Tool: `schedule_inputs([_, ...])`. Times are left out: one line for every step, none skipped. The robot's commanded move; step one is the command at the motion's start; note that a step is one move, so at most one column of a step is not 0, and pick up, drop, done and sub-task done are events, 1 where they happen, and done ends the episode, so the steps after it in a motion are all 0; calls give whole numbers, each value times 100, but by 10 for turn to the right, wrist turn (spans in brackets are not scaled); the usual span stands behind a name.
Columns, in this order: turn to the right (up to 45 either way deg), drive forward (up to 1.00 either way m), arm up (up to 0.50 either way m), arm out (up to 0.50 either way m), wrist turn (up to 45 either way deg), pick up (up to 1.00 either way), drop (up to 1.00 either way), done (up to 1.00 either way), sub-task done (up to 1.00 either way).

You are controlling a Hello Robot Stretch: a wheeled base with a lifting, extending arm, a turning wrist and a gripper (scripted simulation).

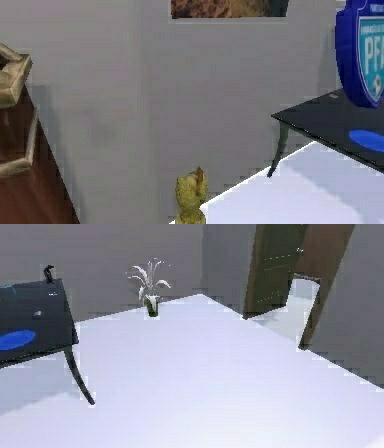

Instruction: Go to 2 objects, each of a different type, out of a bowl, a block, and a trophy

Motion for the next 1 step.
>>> schedule_inputs([0, 0, 0, 0, 0, 0, 0, 100, 0])
